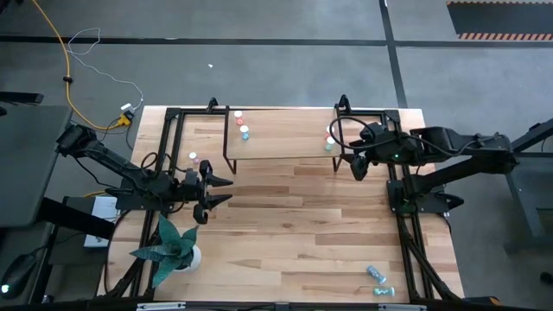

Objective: Pick and place medicine bottles onto shelf by color
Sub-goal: Adjust the shelf on the table

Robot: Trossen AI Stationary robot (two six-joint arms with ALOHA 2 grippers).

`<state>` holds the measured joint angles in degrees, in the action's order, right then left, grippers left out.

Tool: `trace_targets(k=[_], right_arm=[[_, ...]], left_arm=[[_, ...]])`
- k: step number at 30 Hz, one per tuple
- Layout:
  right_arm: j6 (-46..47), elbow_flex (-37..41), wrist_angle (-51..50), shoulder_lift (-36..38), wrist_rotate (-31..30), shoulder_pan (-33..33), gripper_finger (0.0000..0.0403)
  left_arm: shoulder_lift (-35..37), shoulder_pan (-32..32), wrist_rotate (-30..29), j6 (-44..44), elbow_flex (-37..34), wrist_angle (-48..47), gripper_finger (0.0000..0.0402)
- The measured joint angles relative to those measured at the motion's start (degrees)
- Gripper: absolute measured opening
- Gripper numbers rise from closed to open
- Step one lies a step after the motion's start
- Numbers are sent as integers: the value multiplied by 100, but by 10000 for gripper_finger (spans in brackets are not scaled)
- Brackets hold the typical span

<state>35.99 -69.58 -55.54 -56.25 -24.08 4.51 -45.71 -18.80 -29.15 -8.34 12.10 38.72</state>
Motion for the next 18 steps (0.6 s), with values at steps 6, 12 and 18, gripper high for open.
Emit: trace_targets(k=[6, 12, 18], right_arm=[[434, 0, -434, -2, -459, 0, 245], [1278, 2, -1309, -2, -897, 0, 245], [1852, 384, -1626, 10, -912, -2, 245]], left_arm=[[0, 1, 0, 0, 0, 0, 190], [0, -1, 1, 0, 0, 1, 190], [0, 1, 2, 0, 0, 2, 190]])
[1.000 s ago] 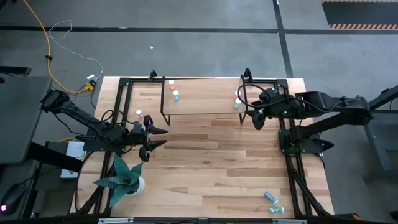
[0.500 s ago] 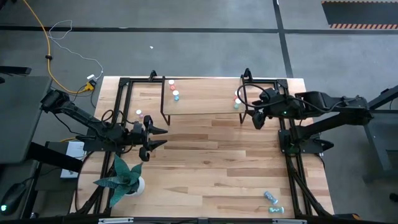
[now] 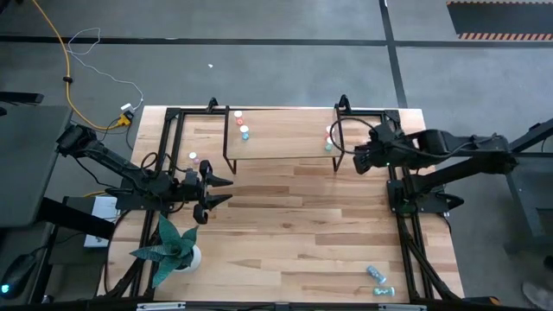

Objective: Pick and place medicine bottles onto shelf by color
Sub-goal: Adjust the shelf on the table

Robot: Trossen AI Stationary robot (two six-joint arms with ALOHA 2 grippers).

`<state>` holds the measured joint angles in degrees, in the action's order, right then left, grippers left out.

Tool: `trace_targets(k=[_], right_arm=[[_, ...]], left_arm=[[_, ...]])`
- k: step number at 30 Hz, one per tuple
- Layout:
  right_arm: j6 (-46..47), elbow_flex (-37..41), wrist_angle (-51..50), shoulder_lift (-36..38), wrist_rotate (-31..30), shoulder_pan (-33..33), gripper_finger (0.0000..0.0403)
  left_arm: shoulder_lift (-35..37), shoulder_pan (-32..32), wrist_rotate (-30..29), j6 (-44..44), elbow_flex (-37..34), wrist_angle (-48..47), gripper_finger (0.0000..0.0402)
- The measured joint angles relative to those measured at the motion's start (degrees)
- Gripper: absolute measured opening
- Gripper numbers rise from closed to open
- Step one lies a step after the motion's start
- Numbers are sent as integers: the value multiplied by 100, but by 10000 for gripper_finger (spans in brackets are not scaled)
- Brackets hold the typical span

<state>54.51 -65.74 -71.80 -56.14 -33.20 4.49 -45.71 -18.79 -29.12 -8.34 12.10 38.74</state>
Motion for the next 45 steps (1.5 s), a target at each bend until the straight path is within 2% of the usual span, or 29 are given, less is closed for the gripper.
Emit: trace_targets(k=[6, 9, 16, 26, 33, 37, 41, 45], right_arm=[[333, 983, 2, 21, 235, -281, 245], [471, 1411, 87, 74, 301, -665, 245], [182, 2254, 614, 237, 957, -1776, 245], [192, 3121, 1155, 267, 1239, -2841, 245], [670, 3582, 2051, 261, 1172, -3080, 245], [850, 3779, 2781, 258, 936, -3065, 245], [822, 3967, 3568, 255, 1030, -3025, 245], [845, 4007, 3697, 250, 1065, -2849, 245]], left_arm=[[0, -2, 0, 0, 0, 0, 190], [0, -2, 0, 0, 0, 0, 190], [2, -1, 2, 0, 0, 4, 190], [2, -2, 2, 39, 0, 4, 190], [2, -2, 2, 39, 0, 7, 190], [2, -2, 2, 39, 0, 7, 190], [2, -2, 2, 42, 0, 7, 190], [2, -2, 2, 59, 0, 7, 190]])
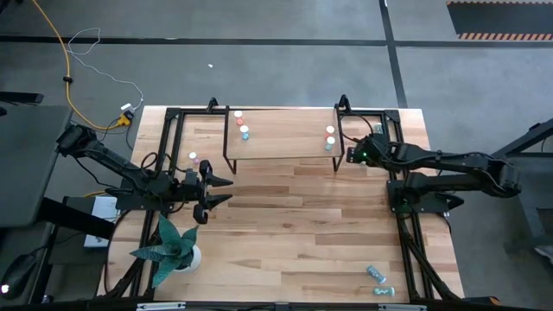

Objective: Pick and place medicine bottles onto shelf by color
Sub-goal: Adjust the shelf on the table, then put the green pill bottle on the shelf

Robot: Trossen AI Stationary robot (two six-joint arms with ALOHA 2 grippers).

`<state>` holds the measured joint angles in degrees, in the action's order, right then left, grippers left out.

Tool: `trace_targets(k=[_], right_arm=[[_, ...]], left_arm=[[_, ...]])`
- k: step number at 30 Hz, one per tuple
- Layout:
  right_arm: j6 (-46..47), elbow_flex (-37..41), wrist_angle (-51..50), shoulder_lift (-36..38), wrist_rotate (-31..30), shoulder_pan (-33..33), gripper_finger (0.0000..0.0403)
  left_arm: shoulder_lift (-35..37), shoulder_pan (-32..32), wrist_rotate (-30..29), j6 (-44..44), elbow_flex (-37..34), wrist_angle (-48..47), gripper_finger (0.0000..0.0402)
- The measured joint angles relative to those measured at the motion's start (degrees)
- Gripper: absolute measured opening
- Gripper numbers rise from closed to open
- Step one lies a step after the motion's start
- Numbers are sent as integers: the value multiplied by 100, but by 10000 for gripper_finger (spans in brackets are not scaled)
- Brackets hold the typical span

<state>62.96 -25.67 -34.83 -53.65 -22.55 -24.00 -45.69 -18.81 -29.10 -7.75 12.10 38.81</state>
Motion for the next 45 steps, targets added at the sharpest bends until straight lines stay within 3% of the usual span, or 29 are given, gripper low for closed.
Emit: trace_targets(k=[16, 32, 37, 45], right_arm=[[411, 0, 351, -33, -413, 205, 245], [133, -8, 1663, -1049, -121, 407, 245], [-213, -180, 1098, -905, -272, 350, 245], [-746, -608, -936, -589, -142, 15, 245]], left_arm=[[0, 0, 0, -2, 0, 2, 190], [0, 2, -2, 44, 0, 1, 190], [0, 2, 0, 44, 0, 0, 190], [0, 2, -4, 72, -2, 1, 190]])
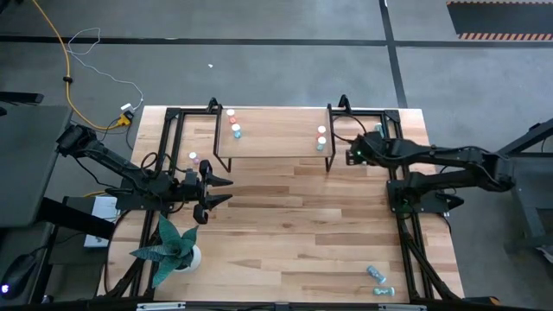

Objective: Pick and place medicine bottles onto shelf by color
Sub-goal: Put the green pill bottle on the shelf

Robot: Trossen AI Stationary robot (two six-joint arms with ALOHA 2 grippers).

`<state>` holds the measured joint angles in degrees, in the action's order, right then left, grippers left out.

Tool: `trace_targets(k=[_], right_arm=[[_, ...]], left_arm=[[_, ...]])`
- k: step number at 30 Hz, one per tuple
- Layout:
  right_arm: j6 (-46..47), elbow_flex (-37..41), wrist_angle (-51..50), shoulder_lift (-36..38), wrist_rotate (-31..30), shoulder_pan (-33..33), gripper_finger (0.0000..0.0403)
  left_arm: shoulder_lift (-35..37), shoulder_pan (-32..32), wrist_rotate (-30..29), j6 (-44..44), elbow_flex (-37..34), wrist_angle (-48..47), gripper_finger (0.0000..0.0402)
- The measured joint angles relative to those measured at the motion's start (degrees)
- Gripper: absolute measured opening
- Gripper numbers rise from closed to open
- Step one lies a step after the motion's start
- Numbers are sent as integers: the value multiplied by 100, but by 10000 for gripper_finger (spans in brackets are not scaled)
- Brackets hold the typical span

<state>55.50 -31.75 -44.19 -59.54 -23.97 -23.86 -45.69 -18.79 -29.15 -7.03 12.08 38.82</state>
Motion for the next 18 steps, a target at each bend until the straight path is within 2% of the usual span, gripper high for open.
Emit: trace_targets(k=[2, 10, 18], right_arm=[[-163, 21, -149, -13, 181, -113, 245], [-953, 262, 276, -19, 764, -545, 245], [-1356, 262, 328, -19, 1052, -830, 245]], left_arm=[[0, 0, -2, 11, 0, 1, 190], [0, 0, -7, -85, 2, 0, 190], [0, 0, -22, 13, 1, 1, 190]])
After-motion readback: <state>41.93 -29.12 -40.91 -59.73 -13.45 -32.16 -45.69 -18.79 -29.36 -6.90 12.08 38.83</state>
